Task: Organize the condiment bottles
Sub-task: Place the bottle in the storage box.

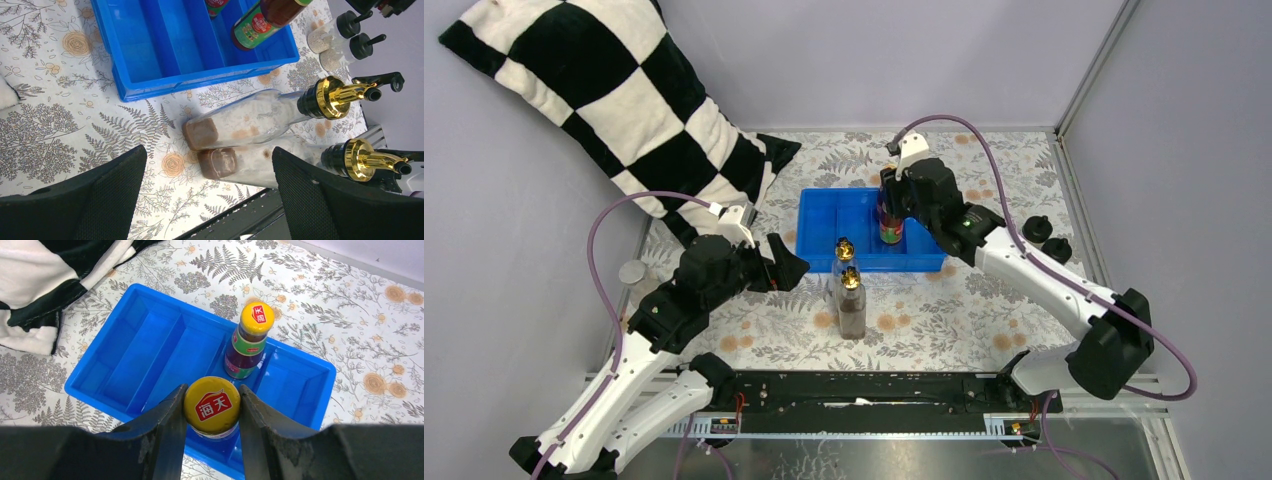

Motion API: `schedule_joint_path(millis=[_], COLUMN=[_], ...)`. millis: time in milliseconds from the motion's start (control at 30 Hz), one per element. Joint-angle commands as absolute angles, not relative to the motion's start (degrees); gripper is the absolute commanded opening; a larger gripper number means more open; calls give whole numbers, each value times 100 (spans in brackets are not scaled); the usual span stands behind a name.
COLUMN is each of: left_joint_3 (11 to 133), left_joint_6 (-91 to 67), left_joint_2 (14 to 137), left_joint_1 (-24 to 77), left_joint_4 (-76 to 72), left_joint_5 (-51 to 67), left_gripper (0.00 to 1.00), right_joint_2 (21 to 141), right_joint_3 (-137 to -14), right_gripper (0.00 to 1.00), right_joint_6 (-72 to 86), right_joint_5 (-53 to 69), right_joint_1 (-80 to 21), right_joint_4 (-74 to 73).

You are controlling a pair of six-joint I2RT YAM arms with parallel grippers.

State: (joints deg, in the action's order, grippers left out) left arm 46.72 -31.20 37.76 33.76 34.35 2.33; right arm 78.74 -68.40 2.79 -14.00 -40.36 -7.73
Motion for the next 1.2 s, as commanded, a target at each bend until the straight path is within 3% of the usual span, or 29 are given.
schedule_joint_path(millis=[0,1033,1167], left_joint_3=[4607,4610,4598], left_joint_6=[-3027,-3023,-3026], left_joint_2=[3783,3944,3940], left_joint_1=[3412,3416,3419], left_joint_4=[3500,3473,3459], left_joint_5=[187,142,141], left_gripper=[99,99,99], right_joint_2=[7949,8542,8519], right_joint_3=[-7089,-6092,-6082], right_gripper=[30,30,34], right_joint_6=[395,655,659], right_joint_5=[-1224,-987,-967], right_joint_1=[-3949,-3621,-3622], right_joint_4=[352,1235,1177])
